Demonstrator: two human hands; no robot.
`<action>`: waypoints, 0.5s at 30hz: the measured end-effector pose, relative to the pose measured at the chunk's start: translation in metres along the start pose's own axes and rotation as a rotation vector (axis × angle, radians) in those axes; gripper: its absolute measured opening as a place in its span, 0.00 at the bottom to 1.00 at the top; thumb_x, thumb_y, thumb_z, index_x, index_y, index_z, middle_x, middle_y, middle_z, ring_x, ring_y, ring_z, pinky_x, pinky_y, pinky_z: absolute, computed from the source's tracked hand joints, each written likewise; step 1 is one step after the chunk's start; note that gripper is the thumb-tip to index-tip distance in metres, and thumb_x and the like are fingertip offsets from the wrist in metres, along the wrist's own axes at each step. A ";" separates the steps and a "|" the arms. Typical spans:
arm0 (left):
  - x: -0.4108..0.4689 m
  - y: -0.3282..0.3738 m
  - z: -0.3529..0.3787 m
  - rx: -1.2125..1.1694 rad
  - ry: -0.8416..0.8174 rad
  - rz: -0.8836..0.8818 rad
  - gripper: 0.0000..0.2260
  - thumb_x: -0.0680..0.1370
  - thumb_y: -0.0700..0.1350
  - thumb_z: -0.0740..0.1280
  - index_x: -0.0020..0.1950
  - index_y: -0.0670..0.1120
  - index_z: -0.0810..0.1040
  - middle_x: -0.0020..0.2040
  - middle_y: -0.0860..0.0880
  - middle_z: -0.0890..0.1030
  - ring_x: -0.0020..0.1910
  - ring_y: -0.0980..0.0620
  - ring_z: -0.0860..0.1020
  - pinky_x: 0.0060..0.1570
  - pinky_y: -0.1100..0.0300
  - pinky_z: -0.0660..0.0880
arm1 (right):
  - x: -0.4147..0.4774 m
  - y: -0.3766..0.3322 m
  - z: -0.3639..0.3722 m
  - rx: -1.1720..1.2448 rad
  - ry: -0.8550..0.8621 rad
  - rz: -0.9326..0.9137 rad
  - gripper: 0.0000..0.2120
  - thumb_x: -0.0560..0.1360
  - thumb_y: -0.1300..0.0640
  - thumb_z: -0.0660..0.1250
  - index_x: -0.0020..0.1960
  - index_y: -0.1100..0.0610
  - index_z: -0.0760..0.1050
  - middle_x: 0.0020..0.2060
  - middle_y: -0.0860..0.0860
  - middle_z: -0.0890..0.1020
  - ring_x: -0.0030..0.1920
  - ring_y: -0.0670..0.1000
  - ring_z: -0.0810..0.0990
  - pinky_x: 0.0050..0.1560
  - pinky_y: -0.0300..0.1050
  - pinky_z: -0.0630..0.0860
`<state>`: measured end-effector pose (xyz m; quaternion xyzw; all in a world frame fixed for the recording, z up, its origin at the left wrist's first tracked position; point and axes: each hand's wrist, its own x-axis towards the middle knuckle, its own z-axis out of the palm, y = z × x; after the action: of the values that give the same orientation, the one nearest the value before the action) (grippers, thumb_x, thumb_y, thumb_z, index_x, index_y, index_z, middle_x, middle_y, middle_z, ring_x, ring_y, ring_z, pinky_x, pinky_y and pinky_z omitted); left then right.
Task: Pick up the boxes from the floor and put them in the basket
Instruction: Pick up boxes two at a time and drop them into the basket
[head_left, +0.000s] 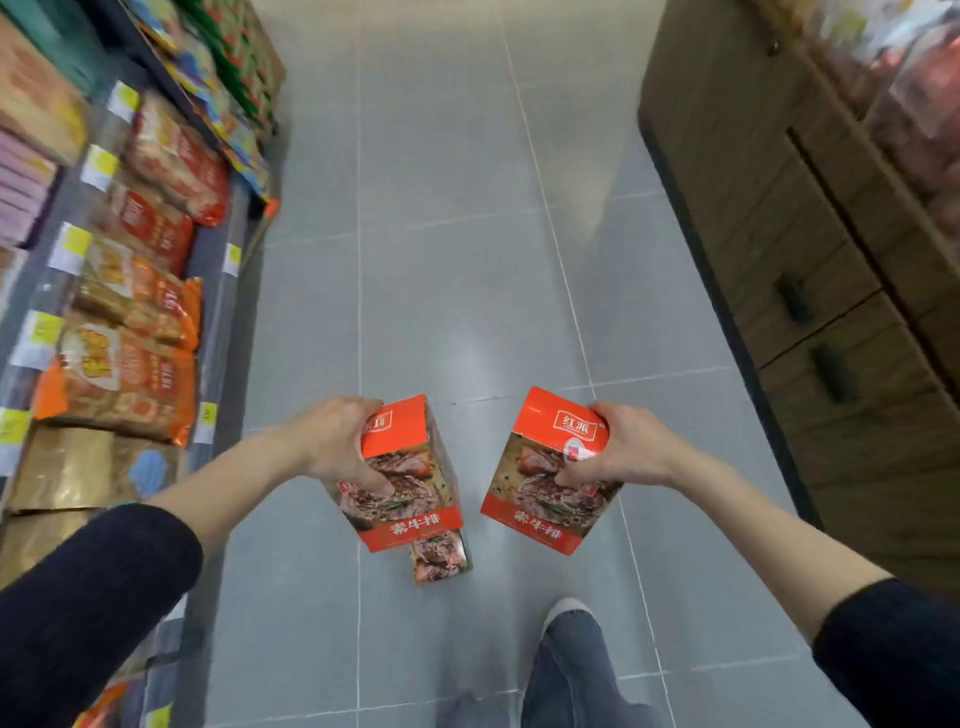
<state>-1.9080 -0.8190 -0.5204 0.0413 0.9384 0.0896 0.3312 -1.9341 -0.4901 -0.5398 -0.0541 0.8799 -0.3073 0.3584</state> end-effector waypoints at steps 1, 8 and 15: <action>-0.032 -0.005 -0.017 -0.026 0.020 -0.035 0.38 0.54 0.65 0.75 0.57 0.49 0.72 0.52 0.50 0.80 0.50 0.48 0.77 0.50 0.53 0.76 | -0.013 -0.028 -0.012 -0.025 -0.013 -0.030 0.33 0.57 0.43 0.79 0.56 0.52 0.70 0.48 0.48 0.79 0.45 0.47 0.78 0.40 0.40 0.76; -0.266 -0.035 -0.082 -0.277 0.220 -0.342 0.37 0.57 0.63 0.76 0.60 0.51 0.70 0.52 0.52 0.78 0.50 0.50 0.76 0.48 0.56 0.74 | -0.106 -0.227 -0.049 -0.280 -0.152 -0.316 0.34 0.57 0.43 0.79 0.57 0.53 0.69 0.48 0.49 0.79 0.48 0.51 0.78 0.49 0.46 0.77; -0.490 -0.020 -0.062 -0.369 0.484 -0.741 0.37 0.58 0.61 0.77 0.62 0.50 0.71 0.53 0.49 0.78 0.52 0.47 0.77 0.46 0.57 0.73 | -0.195 -0.392 -0.001 -0.560 -0.316 -0.766 0.28 0.58 0.46 0.79 0.51 0.53 0.70 0.45 0.51 0.79 0.45 0.52 0.78 0.46 0.47 0.76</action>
<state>-1.5666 -0.9149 -0.1757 -0.3777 0.9084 0.1376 0.1149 -1.8405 -0.7434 -0.1956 -0.5134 0.7805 -0.1566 0.3205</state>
